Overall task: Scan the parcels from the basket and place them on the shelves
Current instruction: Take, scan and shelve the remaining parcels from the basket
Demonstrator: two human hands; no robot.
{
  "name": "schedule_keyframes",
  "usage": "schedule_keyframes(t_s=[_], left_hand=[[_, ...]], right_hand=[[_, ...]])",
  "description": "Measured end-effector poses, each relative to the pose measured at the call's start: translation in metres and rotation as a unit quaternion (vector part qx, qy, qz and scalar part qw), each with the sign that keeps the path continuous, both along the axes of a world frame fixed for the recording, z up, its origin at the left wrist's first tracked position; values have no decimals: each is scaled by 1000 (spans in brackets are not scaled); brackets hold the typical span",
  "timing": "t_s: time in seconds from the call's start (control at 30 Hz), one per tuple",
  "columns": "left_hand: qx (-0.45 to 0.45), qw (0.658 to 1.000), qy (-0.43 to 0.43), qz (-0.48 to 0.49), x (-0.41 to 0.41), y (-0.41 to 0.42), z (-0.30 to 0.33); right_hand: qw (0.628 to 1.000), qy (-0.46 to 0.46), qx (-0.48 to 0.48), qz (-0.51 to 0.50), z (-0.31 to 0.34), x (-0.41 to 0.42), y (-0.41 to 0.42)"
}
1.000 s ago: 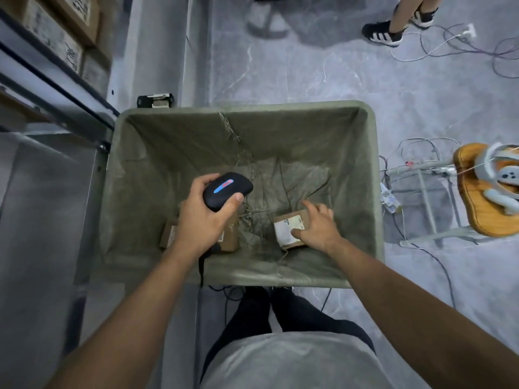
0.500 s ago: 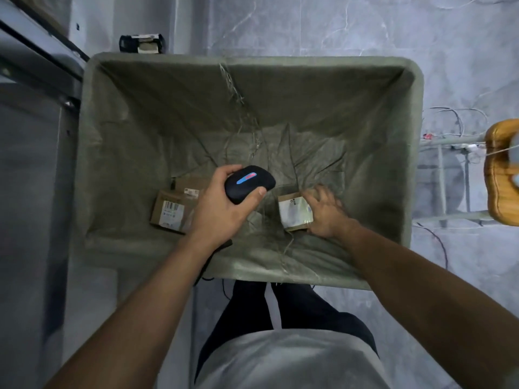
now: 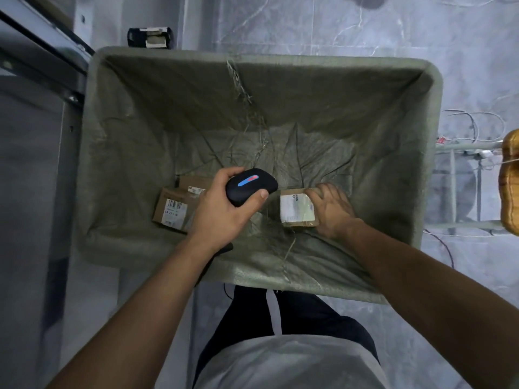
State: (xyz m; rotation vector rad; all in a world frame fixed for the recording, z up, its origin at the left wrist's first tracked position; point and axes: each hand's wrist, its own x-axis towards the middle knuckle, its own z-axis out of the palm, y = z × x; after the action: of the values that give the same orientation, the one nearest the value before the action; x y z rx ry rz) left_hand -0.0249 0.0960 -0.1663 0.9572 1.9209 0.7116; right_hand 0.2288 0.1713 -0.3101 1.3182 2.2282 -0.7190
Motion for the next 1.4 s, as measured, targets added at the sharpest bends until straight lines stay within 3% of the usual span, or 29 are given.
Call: schedule_keyframes(t_s=[0.23,0.37,0.8,1.27,1.4], left_hand=[[31,998,8,55,-13,-12,19],[57,994,22,95,-20,-32,39],[129,970,57,197,-51,-121,101],[180,950,167,193,-97,-239,160],[187,939,171,233,-103,-277,166]], right_hand=[[998,36,24,-54,38,-20,7],[992,110,39,-47,69,-40,13],[954,271,79,99,178,-119,4],[893,333,177,247,270,-203,-56],[873,358,203,262,285,-228,-87]])
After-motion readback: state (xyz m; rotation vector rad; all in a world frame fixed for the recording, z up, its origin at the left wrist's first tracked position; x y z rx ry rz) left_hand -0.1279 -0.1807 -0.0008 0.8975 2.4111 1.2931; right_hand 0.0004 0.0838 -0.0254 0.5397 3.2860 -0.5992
